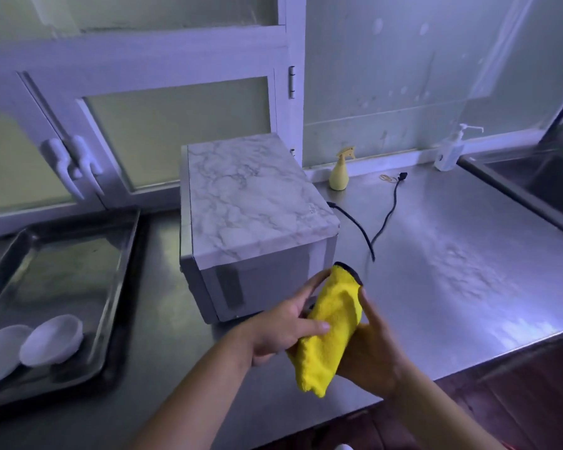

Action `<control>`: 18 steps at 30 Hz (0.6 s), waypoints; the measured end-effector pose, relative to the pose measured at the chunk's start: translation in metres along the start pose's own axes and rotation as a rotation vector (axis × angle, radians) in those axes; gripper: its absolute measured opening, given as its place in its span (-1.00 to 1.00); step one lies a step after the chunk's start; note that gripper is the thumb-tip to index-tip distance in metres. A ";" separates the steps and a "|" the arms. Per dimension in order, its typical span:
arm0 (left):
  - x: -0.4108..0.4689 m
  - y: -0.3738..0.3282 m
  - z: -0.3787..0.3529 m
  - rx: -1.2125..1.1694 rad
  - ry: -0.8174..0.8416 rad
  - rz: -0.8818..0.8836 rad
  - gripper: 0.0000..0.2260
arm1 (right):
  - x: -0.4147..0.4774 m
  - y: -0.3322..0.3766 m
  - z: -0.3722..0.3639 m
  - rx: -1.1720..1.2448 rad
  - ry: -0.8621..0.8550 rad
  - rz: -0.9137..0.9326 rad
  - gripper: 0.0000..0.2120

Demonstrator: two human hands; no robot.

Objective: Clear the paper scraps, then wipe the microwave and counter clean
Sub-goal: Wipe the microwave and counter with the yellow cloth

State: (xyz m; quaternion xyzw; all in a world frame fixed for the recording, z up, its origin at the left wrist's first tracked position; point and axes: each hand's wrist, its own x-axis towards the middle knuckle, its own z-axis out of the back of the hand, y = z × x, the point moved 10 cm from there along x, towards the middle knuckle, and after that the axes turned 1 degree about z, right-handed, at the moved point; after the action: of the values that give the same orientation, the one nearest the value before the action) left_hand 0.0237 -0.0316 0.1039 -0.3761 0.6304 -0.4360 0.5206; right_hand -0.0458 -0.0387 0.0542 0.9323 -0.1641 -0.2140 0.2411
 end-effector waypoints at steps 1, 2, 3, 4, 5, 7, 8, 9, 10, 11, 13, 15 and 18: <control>-0.004 0.002 0.006 0.003 0.032 -0.010 -0.31 | 0.004 -0.006 -0.008 -0.028 -0.011 0.022 -0.20; -0.008 0.005 0.012 0.005 0.059 -0.019 -0.30 | 0.008 -0.014 -0.012 -0.058 -0.048 0.033 -0.25; -0.013 0.010 0.019 0.010 0.080 -0.024 -0.31 | 0.012 -0.022 -0.014 -0.092 -0.096 0.044 -0.31; -0.017 0.014 0.028 0.023 0.090 -0.023 -0.33 | 0.015 -0.029 -0.014 -0.129 -0.153 0.053 -0.38; -0.021 0.019 0.037 0.053 0.086 -0.019 -0.36 | 0.018 -0.034 -0.015 -0.161 -0.212 0.068 -0.45; -0.030 0.024 0.060 0.239 -0.015 -0.022 -0.43 | 0.023 -0.041 -0.017 -0.283 -0.316 0.111 -0.58; -0.034 0.023 0.078 0.394 -0.120 -0.043 -0.43 | 0.024 -0.043 -0.014 -0.384 -0.391 0.133 -0.62; -0.040 0.019 0.093 0.526 -0.214 -0.089 -0.41 | 0.022 -0.041 -0.009 -0.505 -0.501 0.168 -0.64; -0.046 0.014 0.099 0.594 -0.240 -0.163 -0.35 | 0.017 -0.037 -0.007 -0.645 -0.602 0.200 -0.68; -0.051 0.009 0.097 0.617 -0.190 -0.235 -0.26 | 0.012 -0.034 -0.011 -0.776 -0.652 0.206 -0.72; -0.063 0.004 0.078 0.690 0.029 -0.318 -0.07 | 0.009 -0.042 -0.030 -0.924 -0.565 0.131 -0.73; -0.072 0.006 0.057 0.795 0.227 -0.327 -0.04 | 0.005 -0.063 -0.047 -1.032 -0.413 -0.078 -0.67; -0.079 0.004 0.044 0.820 0.355 -0.301 -0.43 | -0.008 -0.080 -0.047 -1.195 -0.367 -0.373 -0.69</control>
State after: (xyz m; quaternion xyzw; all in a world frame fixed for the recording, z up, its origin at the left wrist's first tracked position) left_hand 0.0804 0.0361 0.1229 -0.1462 0.4239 -0.7773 0.4414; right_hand -0.0139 0.0493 0.0525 0.5986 0.1092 -0.4624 0.6450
